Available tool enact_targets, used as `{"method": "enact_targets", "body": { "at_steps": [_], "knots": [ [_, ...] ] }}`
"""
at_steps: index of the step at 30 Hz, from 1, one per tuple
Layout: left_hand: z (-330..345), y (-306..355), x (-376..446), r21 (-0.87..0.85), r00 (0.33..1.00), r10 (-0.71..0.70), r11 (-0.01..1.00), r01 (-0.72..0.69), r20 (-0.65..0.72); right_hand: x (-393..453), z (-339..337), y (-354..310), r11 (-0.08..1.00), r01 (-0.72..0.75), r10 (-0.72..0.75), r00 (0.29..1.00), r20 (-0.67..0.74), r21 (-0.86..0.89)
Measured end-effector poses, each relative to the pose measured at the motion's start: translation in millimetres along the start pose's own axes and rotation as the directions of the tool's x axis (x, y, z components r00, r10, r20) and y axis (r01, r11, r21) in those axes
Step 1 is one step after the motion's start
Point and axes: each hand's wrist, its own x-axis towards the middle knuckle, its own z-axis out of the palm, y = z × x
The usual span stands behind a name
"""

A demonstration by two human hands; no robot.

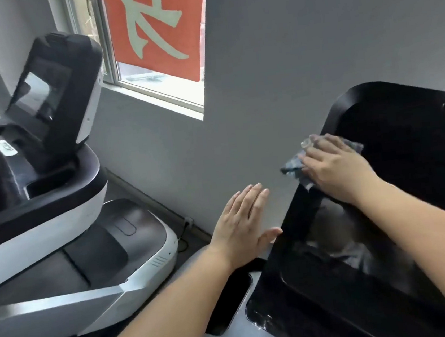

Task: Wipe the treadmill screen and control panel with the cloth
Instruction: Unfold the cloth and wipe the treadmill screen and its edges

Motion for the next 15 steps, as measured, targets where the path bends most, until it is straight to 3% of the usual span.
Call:
{"method": "enact_targets", "body": {
  "at_steps": [4, 11, 15],
  "knots": [
    [-1, -2, -34, -0.013, 0.997, -0.069, 0.997, 0.070, 0.040, -13, 9, -34, 0.981, -0.158, 0.167, 0.983, -0.070, 0.115],
    [-4, 8, -88, 0.007, 0.992, -0.052, 0.999, 0.051, 0.116, -143, 48, -181, 0.935, 0.195, -0.198, 0.980, -0.023, 0.296],
    [-16, 10, -99, 0.008, 0.992, -0.016, 1.000, 0.016, 0.124, -159, 50, -174, 0.890, 0.384, -0.398, 0.917, 0.009, 0.245]
  ]
}}
